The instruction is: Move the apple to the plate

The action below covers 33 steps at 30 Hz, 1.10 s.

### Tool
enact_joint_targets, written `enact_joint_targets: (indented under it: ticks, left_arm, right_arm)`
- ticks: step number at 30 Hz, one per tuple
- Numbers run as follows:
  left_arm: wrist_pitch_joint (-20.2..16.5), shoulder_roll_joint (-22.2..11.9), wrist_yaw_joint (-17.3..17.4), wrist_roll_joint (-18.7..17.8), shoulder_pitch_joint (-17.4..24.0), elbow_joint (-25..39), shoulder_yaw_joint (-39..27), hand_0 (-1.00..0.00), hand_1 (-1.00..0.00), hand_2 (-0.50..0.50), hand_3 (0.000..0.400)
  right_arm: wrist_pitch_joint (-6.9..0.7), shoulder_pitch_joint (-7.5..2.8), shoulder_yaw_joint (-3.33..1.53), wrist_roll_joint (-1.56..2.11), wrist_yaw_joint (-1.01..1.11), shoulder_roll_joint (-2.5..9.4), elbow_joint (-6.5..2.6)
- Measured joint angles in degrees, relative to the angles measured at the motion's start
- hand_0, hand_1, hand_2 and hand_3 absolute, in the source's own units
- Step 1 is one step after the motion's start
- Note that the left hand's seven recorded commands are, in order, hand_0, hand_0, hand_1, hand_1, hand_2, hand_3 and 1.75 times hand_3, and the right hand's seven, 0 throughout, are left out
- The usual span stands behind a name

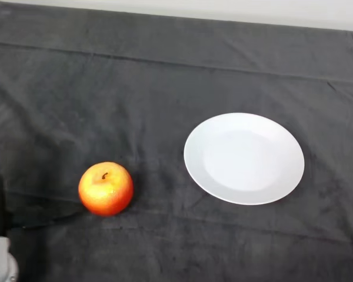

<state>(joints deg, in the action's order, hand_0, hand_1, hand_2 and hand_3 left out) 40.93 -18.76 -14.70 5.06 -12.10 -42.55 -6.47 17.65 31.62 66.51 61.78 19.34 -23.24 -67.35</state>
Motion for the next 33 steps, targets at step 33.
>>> enact_joint_targets:
  ticks: [33]
  left_arm:
    - [-5.41,1.66,-2.95,-0.48,-5.61,3.10,18.76,0.00,0.00,0.00,0.000]
  right_arm:
    - [-0.01,0.00,-0.10,-0.01,-0.20,0.00,0.00]
